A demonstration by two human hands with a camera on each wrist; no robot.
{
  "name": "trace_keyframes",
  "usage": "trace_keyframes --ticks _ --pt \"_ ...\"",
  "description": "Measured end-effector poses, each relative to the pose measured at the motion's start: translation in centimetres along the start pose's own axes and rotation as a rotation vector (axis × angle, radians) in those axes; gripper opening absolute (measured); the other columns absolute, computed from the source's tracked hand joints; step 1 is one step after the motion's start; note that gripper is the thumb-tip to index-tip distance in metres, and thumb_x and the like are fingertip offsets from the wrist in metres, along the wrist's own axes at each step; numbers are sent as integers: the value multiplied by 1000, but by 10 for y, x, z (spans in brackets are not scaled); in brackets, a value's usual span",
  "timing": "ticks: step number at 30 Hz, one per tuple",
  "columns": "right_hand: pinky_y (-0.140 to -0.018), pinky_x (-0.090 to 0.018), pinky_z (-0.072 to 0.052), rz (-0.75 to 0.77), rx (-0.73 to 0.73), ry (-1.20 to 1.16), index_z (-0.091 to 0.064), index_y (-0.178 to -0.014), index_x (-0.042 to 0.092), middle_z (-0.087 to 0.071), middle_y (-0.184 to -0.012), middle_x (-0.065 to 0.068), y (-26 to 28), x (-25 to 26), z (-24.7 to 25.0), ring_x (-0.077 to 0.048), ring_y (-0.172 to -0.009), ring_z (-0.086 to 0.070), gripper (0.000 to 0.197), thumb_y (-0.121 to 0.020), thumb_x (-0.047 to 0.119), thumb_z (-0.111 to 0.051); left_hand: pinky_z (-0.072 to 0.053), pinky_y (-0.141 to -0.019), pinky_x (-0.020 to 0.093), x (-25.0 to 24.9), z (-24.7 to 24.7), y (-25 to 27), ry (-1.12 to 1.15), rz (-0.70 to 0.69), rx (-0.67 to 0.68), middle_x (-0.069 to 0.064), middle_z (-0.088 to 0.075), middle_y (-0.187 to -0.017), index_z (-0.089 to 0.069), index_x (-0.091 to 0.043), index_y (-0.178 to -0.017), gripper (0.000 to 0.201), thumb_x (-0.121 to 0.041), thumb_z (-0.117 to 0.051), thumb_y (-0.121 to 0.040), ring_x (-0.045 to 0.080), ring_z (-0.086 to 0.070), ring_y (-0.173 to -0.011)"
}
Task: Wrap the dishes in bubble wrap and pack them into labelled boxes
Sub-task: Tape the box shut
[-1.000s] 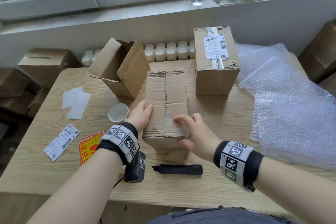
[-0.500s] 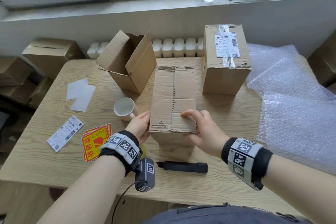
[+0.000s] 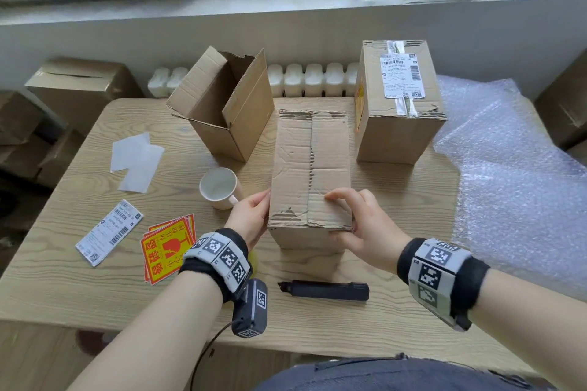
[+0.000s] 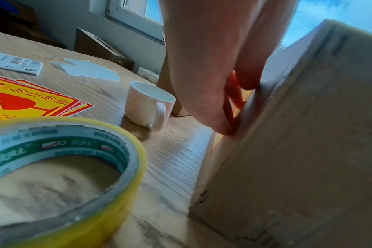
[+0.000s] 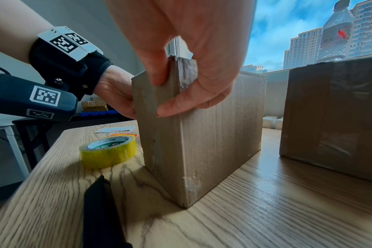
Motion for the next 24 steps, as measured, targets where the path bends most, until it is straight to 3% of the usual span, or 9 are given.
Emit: trace_keyframes --ticks 6,9,12,15,17,21,22,24 --pt "-82 -16 -37 -7 -9 9 -39 -129 36 -35 -106 4 -2 -1 -1 1 -75 -42 58 -82 15 -66 -56 -67 19 0 1 -2 -33 -19 5 8 -70 -92 -56 1 -125 32 -14 -46 -98 12 -67 -77" --pt "-83 -18 -37 -9 -7 12 -39 -129 36 -34 -105 5 -4 -1 0 1 -74 -42 58 -82 15 -66 -55 -81 28 0 2 -6 -94 -27 -47 14 -69 -105 -58 0 -125 35 -18 -53 -96 21 -65 -92" --pt "-86 -18 -37 -5 -8 9 -40 -130 35 -32 -102 10 -4 0 0 3 -74 -41 58 -82 15 -66 -49 -97 42 -2 5 -8 -185 -34 -85 13 -70 -108 -64 -5 -120 32 -22 -59 -93 27 -64 -105" --pt "-88 -19 -37 -3 -18 11 -40 -131 34 -30 -99 13 -5 1 0 4 -74 -40 58 -82 14 -65 -47 -100 40 -3 10 -15 -302 -45 -121 5 -72 -101 -68 -12 -114 26 -24 -61 -92 22 -64 -103" --pt "-90 -19 -37 -5 -34 9 -41 -131 33 -29 -99 14 -6 1 -2 5 -75 -40 58 -83 13 -65 -43 -104 42 -10 10 -15 -401 -62 -135 1 -72 -100 -72 -21 -105 21 -32 -60 -91 23 -60 -112" --pt "-90 -19 -39 -7 -77 16 -41 -132 34 -33 -102 7 -12 3 -7 3 -76 -41 58 -84 14 -66 -41 -104 45 -30 -2 -5 -456 -30 -179 17 -61 -121 -58 -5 -120 50 -46 -41 -98 34 -55 -117" --pt "-89 -20 -40 -11 -79 22 -41 -132 34 -34 -104 5 -13 3 -8 2 -77 -42 58 -84 15 -67 -40 -105 45 -32 -5 -4 -465 -37 -160 15 -61 -120 -58 -9 -120 52 -52 -42 -95 32 -55 -117" --pt "-89 -22 -43 -14 -80 43 -41 -133 35 -34 -106 3 -13 4 -9 -1 -77 -43 58 -84 19 -67 -40 -105 40 -35 -12 1 -550 -76 -96 3 -64 -109 -59 -19 -111 36 -48 -53 -91 23 -58 -112"
Point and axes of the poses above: each hand's wrist, its own y-axis away from the middle knuckle, its own z-axis out of the back of the hand, x = y × z, the point moved 4 cm from there along -y, towards the middle knuckle
